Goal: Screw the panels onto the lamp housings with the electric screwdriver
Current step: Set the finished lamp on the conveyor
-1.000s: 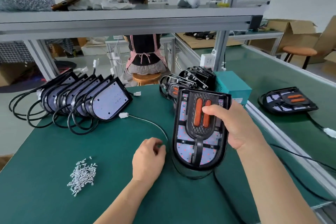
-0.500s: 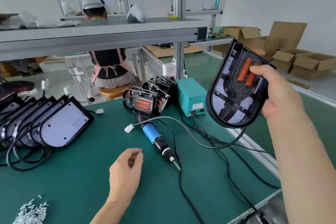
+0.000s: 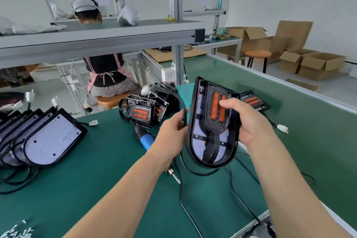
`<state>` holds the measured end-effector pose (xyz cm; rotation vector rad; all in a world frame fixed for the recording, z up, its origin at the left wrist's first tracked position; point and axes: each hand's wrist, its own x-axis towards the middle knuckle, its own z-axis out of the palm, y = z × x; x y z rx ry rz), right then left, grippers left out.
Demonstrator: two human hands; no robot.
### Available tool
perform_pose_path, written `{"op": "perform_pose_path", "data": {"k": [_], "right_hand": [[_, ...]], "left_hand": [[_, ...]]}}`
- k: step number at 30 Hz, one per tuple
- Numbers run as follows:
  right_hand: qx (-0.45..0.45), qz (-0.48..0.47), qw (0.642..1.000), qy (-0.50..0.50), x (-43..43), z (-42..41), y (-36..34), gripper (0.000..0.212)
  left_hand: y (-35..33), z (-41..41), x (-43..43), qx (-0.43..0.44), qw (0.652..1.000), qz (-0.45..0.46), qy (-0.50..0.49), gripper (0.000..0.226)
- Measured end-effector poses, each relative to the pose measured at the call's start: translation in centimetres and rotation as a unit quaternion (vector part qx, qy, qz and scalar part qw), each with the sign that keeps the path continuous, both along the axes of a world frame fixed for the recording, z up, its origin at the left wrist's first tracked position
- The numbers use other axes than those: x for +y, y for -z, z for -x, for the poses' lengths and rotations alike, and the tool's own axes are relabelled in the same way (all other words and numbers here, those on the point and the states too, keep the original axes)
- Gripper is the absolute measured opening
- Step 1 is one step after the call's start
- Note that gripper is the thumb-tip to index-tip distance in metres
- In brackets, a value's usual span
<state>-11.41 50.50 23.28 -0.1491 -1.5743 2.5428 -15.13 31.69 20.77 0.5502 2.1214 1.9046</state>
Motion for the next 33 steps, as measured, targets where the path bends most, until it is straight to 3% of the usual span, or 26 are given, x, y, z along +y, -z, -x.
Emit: {"op": "perform_pose_path", "data": {"k": [1,3,6,11,13,15,18,22,27,33], "right_hand": [[-0.004,0.005,1.0,-0.006,-0.2,-0.1,0.1,0.015],[-0.007,0.025,1.0,-0.014,0.0,-0.2,0.6,0.023],[0.022,0.034,0.999,-0.014,0.5,-0.5,1.2,0.024],[0.032,0.059,0.998,-0.009,0.8,-0.4,2.7,0.034],[0.003,0.076,0.997,0.005,1.1,-0.4,3.4,0.04],[0.003,0.073,0.996,0.053,1.8,-0.2,3.9,0.032],[0.026,0.065,0.985,0.159,3.8,0.7,4.2,0.014],[0.04,0.079,0.952,0.293,7.2,2.3,4.9,0.013],[0.008,0.135,0.906,0.401,11.0,5.0,6.9,0.023],[-0.062,0.143,0.868,0.472,14.7,6.8,9.2,0.045]], "left_hand": [[-0.2,0.1,0.0,0.061,0.996,0.059,0.013,0.036],[-0.6,0.3,-0.2,0.139,0.981,0.134,0.034,0.034],[-1.2,0.6,-0.4,0.157,0.962,0.209,0.08,0.033],[-1.1,0.9,0.3,0.251,0.896,0.352,0.098,0.029],[-1.0,0.7,0.3,0.27,0.889,0.36,0.087,0.031],[-0.5,0.6,-0.3,0.275,0.898,0.341,0.047,0.033],[1.5,0.2,-2.8,0.244,0.927,0.27,-0.091,0.03],[6.1,0.2,-7.1,0.165,0.917,0.247,-0.267,0.02],[10.5,-0.7,-9.6,0.101,0.896,0.275,-0.332,0.016],[10.8,-0.6,-9.4,0.112,0.902,0.228,-0.348,0.013]]}}
